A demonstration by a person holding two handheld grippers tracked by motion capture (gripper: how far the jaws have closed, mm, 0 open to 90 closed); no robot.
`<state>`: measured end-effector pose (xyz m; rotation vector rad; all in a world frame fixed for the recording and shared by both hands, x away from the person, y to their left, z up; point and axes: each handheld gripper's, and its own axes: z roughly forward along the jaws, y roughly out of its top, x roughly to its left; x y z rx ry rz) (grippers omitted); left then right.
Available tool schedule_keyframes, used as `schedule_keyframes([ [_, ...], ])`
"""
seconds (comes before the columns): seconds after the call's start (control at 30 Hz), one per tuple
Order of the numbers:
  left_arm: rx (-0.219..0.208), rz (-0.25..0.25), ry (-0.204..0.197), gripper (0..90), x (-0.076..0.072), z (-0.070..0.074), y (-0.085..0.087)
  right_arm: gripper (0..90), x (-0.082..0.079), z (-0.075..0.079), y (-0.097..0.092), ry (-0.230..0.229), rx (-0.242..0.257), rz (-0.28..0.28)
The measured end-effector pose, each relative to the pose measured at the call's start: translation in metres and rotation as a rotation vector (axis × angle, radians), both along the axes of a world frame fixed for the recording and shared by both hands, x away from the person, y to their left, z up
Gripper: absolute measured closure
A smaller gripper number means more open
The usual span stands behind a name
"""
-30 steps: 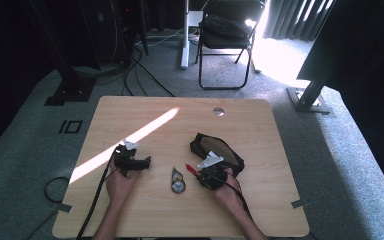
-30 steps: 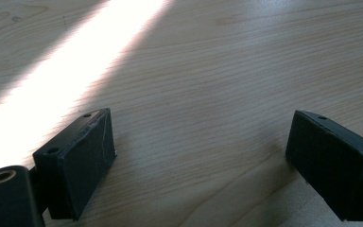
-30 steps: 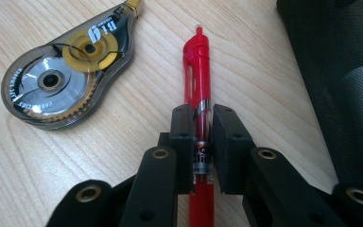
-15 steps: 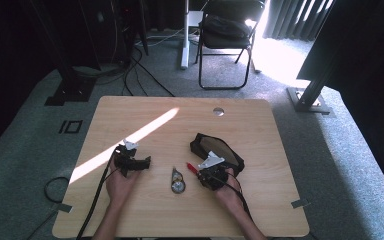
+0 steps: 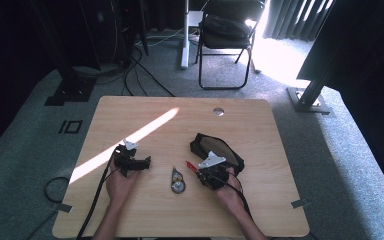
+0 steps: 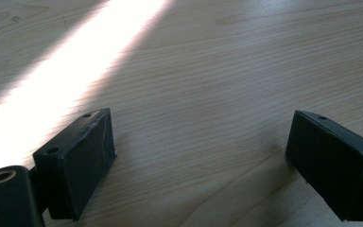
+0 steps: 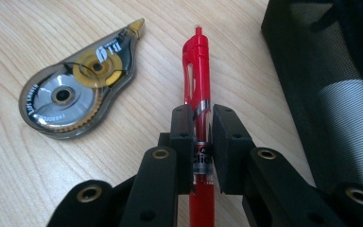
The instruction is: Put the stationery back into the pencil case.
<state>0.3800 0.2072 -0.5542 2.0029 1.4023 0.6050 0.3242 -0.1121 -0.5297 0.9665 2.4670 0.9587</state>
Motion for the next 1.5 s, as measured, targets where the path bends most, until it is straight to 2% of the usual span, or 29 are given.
schedule_keyframes([
  [1.5,0.000,0.000,0.000,8.9,0.000,0.000,0.000,79.8,-0.014,0.038,-0.004,-0.094,0.061,0.009],
])
